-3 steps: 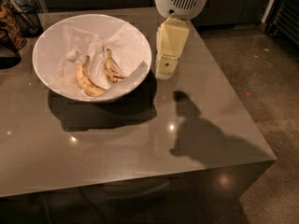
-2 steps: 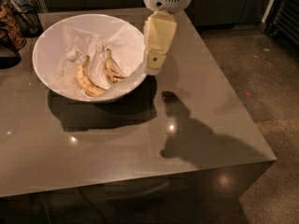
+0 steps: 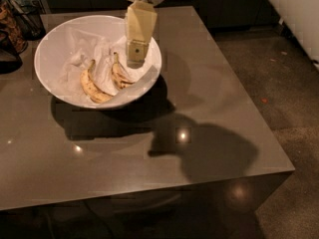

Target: Pick banana from white bowl

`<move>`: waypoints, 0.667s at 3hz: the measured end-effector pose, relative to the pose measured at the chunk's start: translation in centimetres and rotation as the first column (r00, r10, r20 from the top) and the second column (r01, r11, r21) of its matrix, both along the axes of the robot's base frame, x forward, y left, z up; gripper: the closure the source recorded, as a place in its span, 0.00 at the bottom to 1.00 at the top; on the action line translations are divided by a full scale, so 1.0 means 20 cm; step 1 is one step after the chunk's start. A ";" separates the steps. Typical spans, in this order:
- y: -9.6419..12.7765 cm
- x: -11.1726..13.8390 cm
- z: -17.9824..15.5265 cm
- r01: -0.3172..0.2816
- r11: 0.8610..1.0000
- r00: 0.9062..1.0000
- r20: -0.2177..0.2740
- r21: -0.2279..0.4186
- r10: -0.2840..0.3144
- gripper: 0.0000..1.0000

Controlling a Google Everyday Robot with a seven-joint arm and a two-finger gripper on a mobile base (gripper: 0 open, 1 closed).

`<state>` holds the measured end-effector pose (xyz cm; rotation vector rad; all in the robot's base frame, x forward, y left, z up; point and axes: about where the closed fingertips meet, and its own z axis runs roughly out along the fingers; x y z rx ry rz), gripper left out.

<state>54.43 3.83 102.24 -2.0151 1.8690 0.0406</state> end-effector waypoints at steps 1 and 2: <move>0.06 0.06 -0.04 -0.005 1.000 0.999 -0.039 0.012 0.006 0.19; 0.11 0.10 -0.08 -0.004 1.000 0.998 -0.069 0.016 0.005 0.24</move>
Offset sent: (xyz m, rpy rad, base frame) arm 0.0152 0.0143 -0.0315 -0.0442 0.1710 0.0061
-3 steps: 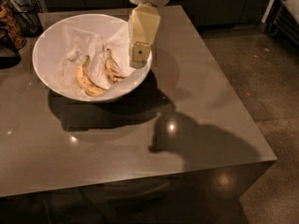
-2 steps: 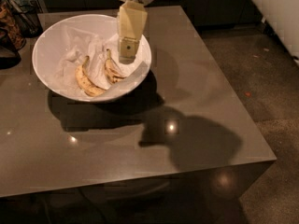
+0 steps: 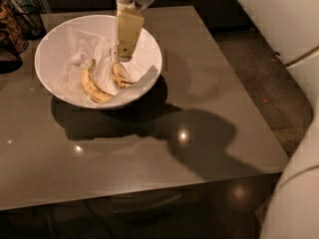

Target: Pick banana from white bowl

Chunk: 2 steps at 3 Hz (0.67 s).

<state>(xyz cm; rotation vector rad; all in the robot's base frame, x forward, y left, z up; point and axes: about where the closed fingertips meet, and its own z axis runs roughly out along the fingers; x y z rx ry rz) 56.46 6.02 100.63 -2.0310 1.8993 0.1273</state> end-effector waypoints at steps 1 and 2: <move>0.04 0.04 -0.04 0.005 1.000 1.000 -0.022 -0.012 -0.005 0.25; 0.06 0.07 -0.09 0.031 0.999 0.999 -0.043 -0.037 -0.032 0.25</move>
Offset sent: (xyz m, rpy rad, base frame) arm -0.0008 -0.0059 -0.0356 -0.1533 0.1546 -0.0564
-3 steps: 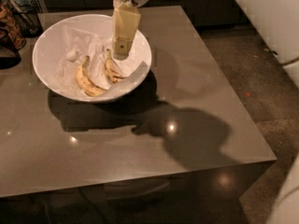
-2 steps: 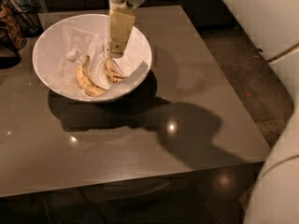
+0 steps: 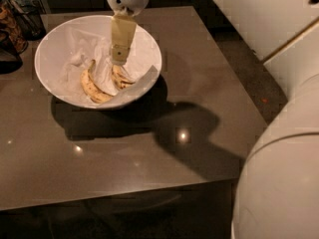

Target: Pick banana from white bowl

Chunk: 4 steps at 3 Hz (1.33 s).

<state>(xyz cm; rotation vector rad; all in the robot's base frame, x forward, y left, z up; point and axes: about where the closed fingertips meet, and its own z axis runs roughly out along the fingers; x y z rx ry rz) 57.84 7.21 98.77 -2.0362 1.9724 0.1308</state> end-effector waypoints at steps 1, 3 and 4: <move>0.03 0.02 -0.04 0.025 0.999 1.000 -0.005 -0.036 -0.025 0.24; 0.03 0.06 -0.14 0.085 0.995 0.995 -0.049 -0.058 -0.088 0.26; 0.02 0.06 -0.18 0.106 0.993 0.990 -0.084 -0.046 -0.110 0.25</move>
Offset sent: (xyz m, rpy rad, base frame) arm -0.0116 -0.0191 -0.0325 -0.1784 0.1410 -0.0890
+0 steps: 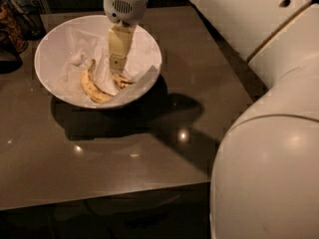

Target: Pick banana from white bowl

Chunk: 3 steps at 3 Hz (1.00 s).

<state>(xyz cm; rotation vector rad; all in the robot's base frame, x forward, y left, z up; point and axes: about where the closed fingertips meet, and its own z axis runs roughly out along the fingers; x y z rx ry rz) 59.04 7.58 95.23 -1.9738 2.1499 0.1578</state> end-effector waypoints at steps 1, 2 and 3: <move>0.00 -0.01 -0.03 0.013 1.000 0.999 -0.031 0.012 -0.012 0.26; 0.00 -0.01 -0.06 0.034 0.999 0.998 -0.053 0.006 -0.033 0.25; -0.01 -0.01 -0.08 0.062 0.998 0.996 -0.071 -0.003 -0.062 0.26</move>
Offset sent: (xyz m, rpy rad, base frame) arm -0.0270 -0.0252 -0.0186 -0.0858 0.1637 -0.0470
